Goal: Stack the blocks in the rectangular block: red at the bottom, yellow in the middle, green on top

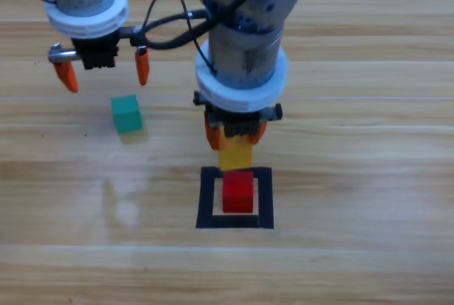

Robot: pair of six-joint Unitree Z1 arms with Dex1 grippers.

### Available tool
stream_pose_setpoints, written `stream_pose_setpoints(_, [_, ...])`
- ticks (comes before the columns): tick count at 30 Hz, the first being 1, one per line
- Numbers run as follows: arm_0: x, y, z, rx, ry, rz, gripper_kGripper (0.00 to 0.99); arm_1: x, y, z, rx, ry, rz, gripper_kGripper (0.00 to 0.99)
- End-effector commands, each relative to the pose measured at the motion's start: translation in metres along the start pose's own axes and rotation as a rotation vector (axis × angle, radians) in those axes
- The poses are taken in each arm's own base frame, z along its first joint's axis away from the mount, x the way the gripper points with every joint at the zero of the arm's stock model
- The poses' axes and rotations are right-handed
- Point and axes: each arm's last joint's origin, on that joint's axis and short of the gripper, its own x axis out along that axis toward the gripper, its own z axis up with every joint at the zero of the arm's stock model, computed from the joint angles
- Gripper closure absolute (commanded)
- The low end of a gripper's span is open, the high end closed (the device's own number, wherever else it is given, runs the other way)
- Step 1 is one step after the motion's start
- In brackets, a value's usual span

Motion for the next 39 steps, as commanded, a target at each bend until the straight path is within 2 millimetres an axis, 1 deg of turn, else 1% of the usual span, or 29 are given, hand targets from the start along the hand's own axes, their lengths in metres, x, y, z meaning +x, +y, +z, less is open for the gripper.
stream_pose_setpoints(1, [0.035, -0.003, 0.016, -0.015, 0.068, 0.019, 0.014, 0.042, 0.017, -0.013, -0.019, 0.067, -0.062, 0.841])
stream_pose_setpoints(7, [0.045, -0.008, 0.018, -0.013, 0.077, -0.006, 0.013, 0.043, 0.016, -0.014, 0.000, 0.076, -0.075, 0.841])
stream_pose_setpoints(10, [0.044, -0.009, 0.018, -0.013, 0.076, -0.015, 0.014, 0.043, 0.018, -0.016, 0.004, 0.079, -0.077, 0.841])
stream_pose_setpoints(15, [0.058, -0.009, 0.016, -0.003, 0.083, -0.015, 0.019, 0.046, 0.022, -0.022, 0.003, 0.087, -0.085, 0.841])
stream_pose_setpoints(21, [0.080, 0.000, 0.013, -0.002, 0.088, -0.029, 0.017, 0.051, 0.024, -0.025, 0.004, 0.098, -0.096, 0.841])
stream_pose_setpoints(26, [0.093, 0.010, 0.015, -0.006, 0.071, -0.045, 0.017, 0.054, 0.022, -0.027, 0.016, 0.107, -0.113, 0.841])
stream_pose_setpoints(39, [0.102, 0.008, 0.019, -0.011, 0.039, -0.049, 0.019, 0.063, 0.022, -0.028, 0.024, 0.115, -0.134, 0.840])
